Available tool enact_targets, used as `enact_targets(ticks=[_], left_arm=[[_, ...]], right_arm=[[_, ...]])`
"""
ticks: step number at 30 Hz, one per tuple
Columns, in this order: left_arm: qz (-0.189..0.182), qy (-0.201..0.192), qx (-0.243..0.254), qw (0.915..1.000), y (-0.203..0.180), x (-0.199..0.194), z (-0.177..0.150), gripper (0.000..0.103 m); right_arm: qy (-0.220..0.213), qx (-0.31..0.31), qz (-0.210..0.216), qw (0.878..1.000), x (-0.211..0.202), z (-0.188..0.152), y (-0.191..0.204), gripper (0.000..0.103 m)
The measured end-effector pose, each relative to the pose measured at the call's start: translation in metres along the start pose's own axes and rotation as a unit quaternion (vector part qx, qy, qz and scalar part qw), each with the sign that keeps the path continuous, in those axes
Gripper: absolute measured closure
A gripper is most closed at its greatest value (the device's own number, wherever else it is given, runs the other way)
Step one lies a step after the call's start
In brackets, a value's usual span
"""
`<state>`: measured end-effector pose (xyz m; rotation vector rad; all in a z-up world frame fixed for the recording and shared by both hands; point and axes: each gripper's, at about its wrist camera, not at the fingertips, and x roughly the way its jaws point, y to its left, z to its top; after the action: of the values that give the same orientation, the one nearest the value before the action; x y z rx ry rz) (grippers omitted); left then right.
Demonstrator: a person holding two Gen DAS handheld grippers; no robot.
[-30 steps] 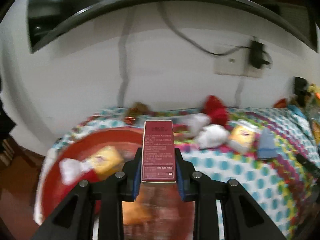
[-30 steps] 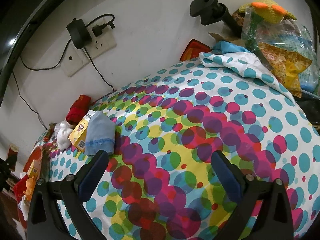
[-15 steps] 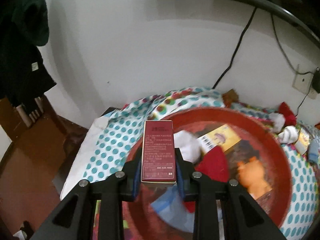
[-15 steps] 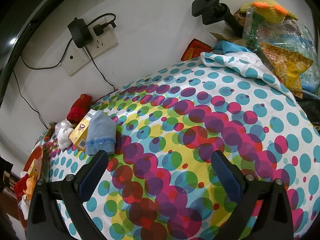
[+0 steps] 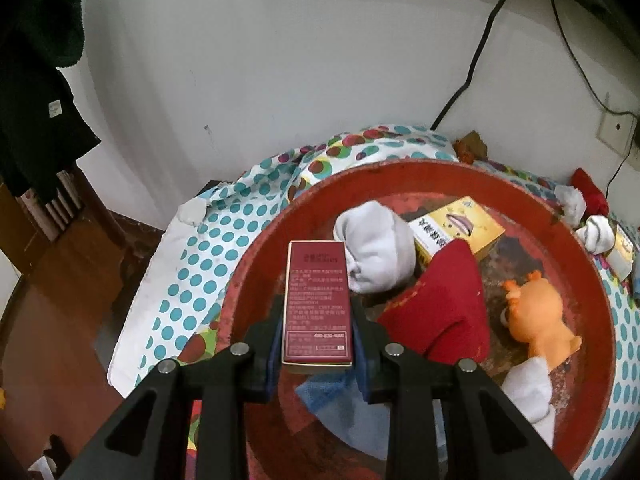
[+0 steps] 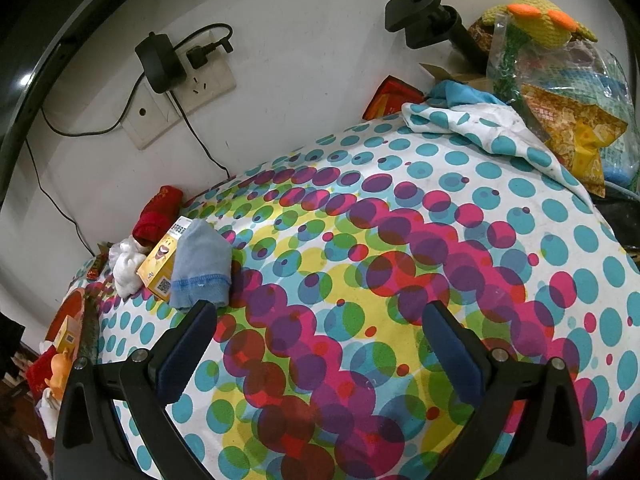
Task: Organize objects
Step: 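Carry the dark red box with the left gripper over the tray, then lower the dark red box into the tray and open the left gripper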
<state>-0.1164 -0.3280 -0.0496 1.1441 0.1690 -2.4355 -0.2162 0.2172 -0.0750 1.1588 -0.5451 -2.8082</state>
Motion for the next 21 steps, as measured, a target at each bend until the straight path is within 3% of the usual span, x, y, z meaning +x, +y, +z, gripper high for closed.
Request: enact_targets(ticks=[9, 11, 14, 18, 21], left_arm=[[0.0, 0.015, 0.008, 0.9999, -0.002, 0.013, -0.006, 0.072], [0.002, 0.014, 0.014, 0.9998, -0.003, 0.015, -0.005, 0.062], [-0.005, 0.015, -0.002, 0.9999, 0.003, 0.012, -0.004, 0.055], [-0.02, -0.029, -0.004, 0.9994, 0.01, -0.021, 0.005, 0.054], [-0.054, -0.113, -0.001, 0.9921, 0.008, -0.081, 0.004, 0.05]], right_arm=[[0.0, -0.001, 0.0, 1.0, 0.0, 0.0, 0.0, 0.0], [0.0, 0.0, 0.0, 1.0, 0.0, 0.0, 0.0, 0.0], [0.0, 0.0, -0.001, 1.0, 0.0, 0.0, 0.0, 0.0], [0.0, 0.0, 0.001, 1.0, 0.0, -0.001, 0.001, 0.0], [0.002, 0.001, -0.002, 1.0, 0.001, -0.001, 0.001, 0.0]])
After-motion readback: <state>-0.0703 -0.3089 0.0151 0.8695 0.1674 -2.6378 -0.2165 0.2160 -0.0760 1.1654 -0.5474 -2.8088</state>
